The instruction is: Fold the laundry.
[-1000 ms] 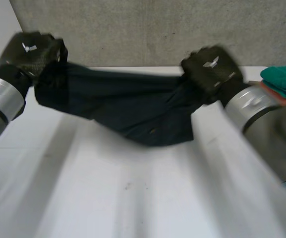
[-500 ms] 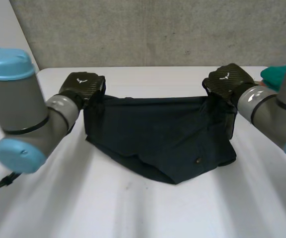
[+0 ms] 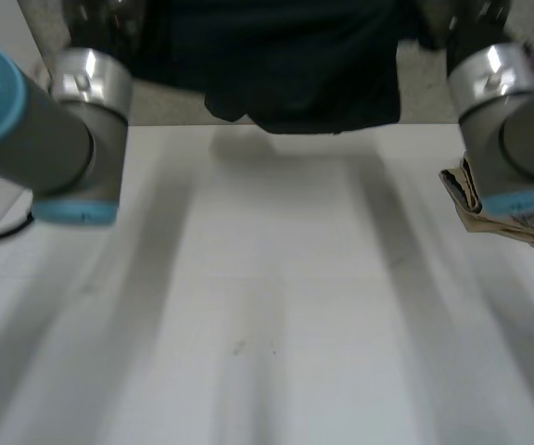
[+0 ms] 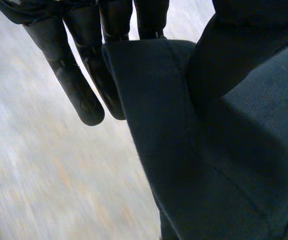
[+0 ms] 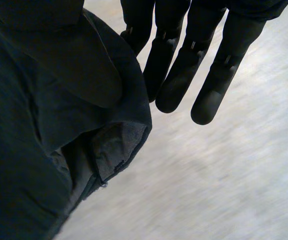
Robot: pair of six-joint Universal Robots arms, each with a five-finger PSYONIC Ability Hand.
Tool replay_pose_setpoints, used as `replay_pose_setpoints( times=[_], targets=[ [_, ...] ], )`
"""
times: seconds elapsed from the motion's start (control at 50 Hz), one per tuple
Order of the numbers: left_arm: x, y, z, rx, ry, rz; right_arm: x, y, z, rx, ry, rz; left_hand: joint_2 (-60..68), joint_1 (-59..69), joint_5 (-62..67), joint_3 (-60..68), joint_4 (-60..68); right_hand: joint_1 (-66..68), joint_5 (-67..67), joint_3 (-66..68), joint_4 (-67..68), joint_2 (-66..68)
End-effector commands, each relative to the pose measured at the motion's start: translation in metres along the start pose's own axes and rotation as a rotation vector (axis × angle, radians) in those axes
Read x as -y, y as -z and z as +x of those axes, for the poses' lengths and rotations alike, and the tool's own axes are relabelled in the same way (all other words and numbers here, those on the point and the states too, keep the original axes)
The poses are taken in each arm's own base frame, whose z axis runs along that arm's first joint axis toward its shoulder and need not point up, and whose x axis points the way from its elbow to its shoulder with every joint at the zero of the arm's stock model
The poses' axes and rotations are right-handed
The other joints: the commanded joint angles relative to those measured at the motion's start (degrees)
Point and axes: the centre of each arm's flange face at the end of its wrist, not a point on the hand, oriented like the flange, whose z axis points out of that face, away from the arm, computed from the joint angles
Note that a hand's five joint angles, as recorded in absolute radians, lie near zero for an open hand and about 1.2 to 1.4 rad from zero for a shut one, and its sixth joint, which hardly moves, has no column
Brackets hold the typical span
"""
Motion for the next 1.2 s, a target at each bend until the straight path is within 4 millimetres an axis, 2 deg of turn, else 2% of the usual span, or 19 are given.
replay_pose_setpoints(
  times=[0.02,0.04,0.06,0.12,0.14,0.2,0.22,0.28,0.36,0.4,0.5,0.54,0.62,0.76,0.82,0.9,0.98,1.06,1.2],
  targets=[
    [-0.066,0.078,0.025,-0.134,-0.005,-0.393,-0.055,0.073,-0.049,0.277,-0.081,-0.34,11.3,14.5,14.0,11.6,11.2,16.6,12.1,11.7,11.3,12.7],
    [-0.072,0.088,0.028,-0.149,-0.002,-0.437,-0.065,0.092,-0.06,0.334,-0.093,-0.419,11.3,14.5,14.0,11.6,11.2,16.6,12.1,11.7,11.3,12.7],
    [-0.081,0.106,0.033,-0.178,0.009,-0.515,-0.071,0.102,-0.065,0.36,-0.094,-0.456,11.3,14.5,14.0,11.6,11.2,16.6,12.1,11.7,11.3,12.7],
    [-0.091,0.128,0.037,-0.207,0.011,-0.619,-0.092,0.137,-0.082,0.456,-0.068,-0.587,11.3,14.5,14.0,11.6,11.2,16.6,12.1,11.7,11.3,12.7],
    [-0.096,0.137,0.036,-0.207,0.009,-0.669,-0.095,0.145,-0.085,0.477,-0.055,-0.607,11.3,14.5,14.0,11.6,11.2,16.6,12.1,11.7,11.3,12.7],
    [-0.101,0.144,0.036,-0.199,-0.002,-0.711,-0.102,0.157,-0.086,0.507,0.004,-0.638,11.3,14.5,14.0,11.6,11.2,16.6,12.1,11.7,11.3,12.7],
    [-0.099,0.143,0.034,-0.191,-0.004,-0.705,-0.103,0.158,-0.085,0.509,0.015,-0.64,4.5,7.7,7.2,4.8,4.4,16.6,12.1,11.7,11.3,12.7],
    [-0.094,0.138,0.032,-0.184,-0.013,-0.682,-0.106,0.157,-0.078,0.497,0.033,-0.655,-41.0,-37.8,-38.3,-40.7,-41.1,16.6,12.1,11.7,11.3,12.7],
    [-0.073,0.133,0.027,-0.18,-0.011,-0.63,-0.107,0.158,-0.076,0.49,0.03,-0.664,-41.3,-38.2,-38.6,-41.0,-41.5,16.6,12.1,11.7,11.3,12.7],
    [-0.068,0.137,0.027,-0.192,-0.014,-0.628,-0.108,0.159,-0.076,0.489,0.028,-0.668,-41.0,-37.8,-38.3,-40.7,-41.1,16.6,12.1,11.7,11.3,12.7],
    [-0.057,0.165,0.028,-0.283,-0.067,-0.639,-0.109,0.16,-0.074,0.487,0.029,-0.675,-37.9,-34.8,-35.3,-37.7,-38.1,16.6,12.1,11.7,11.3,12.7],
    [-0.05,0.182,0.029,-0.349,-0.118,-0.635,-0.111,0.16,-0.073,0.482,0.029,-0.682,-29.6,-26.4,-26.9,-29.3,-29.7,16.6,12.1,11.7,11.3,12.7],
    [-0.052,0.205,0.032,-0.415,-0.153,-0.672,-0.112,0.161,-0.073,0.484,0.028,-0.684,-15.8,-12.6,-13.1,-15.5,-15.9,16.6,12.1,11.7,11.3,12.7],
    [-0.044,0.226,0.047,-0.505,-0.133,-0.671,-0.113,0.161,-0.073,0.484,0.027,-0.685,-15.0,-11.9,-12.4,-14.8,-15.2,16.6,12.1,11.7,11.3,12.7],
    [-0.045,0.226,0.049,-0.51,-0.134,-0.674,-0.113,0.162,-0.073,0.485,0.027,-0.687,-15.2,-12.1,-12.6,-14.9,-15.4,16.6,12.1,11.7,11.3,12.7],
    [-0.062,0.228,0.054,-0.523,-0.15,-0.715,-0.111,0.163,-0.075,0.491,0.026,-0.684,-16.9,-13.8,-14.2,-16.6,-17.1,16.6,12.1,11.7,11.3,12.7],
    [-0.084,0.214,0.056,-0.504,-0.156,-0.745,-0.111,0.164,-0.076,0.495,0.025,-0.687,-28.5,-25.3,-25.8,-28.2,-28.6,16.6,12.1,11.7,11.3,12.7],
    [-0.109,0.199,0.055,-0.47,-0.166,-0.775,-0.11,0.164,-0.076,0.495,0.025,-0.687,-31.5,-28.4,-28.9,-31.2,-31.7,16.6,12.1,11.7,11.3,12.7],
    [-0.131,0.171,0.057,-0.398,-0.193,-0.764,-0.111,0.164,-0.075,0.49,0.026,-0.689,-34.6,-31.4,-31.9,-34.3,-34.7,16.6,12.1,11.7,11.3,12.7]
  ],
)
